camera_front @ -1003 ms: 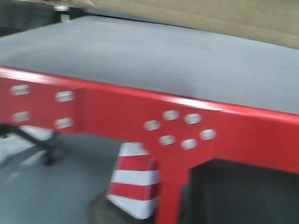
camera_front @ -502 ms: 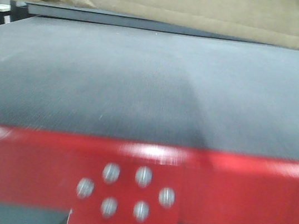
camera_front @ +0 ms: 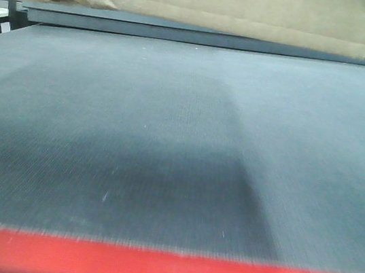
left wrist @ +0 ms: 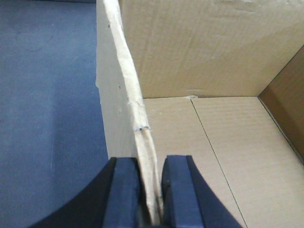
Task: Grab carton from right shelf to conveyor
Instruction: 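Approach the red-framed conveyor and hold the carton above the belt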
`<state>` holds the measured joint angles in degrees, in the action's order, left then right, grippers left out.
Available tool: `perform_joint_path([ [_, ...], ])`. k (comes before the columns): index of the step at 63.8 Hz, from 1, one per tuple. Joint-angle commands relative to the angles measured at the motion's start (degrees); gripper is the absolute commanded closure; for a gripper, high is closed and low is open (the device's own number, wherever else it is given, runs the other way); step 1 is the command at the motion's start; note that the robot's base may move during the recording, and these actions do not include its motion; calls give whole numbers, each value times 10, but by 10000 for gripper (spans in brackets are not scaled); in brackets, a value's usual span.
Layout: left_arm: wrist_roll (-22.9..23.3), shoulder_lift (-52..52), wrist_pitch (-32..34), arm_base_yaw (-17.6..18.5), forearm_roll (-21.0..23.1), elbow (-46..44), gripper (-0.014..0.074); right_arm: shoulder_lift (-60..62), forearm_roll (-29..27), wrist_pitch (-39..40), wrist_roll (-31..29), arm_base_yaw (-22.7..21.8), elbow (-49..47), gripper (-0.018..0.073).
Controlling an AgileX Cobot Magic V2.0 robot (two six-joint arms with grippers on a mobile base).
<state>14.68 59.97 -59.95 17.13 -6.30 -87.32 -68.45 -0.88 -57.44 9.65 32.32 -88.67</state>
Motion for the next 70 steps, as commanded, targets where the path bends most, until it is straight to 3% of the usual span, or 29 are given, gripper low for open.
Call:
perform_joint_path([
  [1, -9, -7, 27, -2, -36, -7, 613, 10, 17, 5, -20, -2, -2, 626],
  [70, -9, -7, 27, -2, -36, -7, 613, 10, 17, 24, -20, -2, -2, 626],
])
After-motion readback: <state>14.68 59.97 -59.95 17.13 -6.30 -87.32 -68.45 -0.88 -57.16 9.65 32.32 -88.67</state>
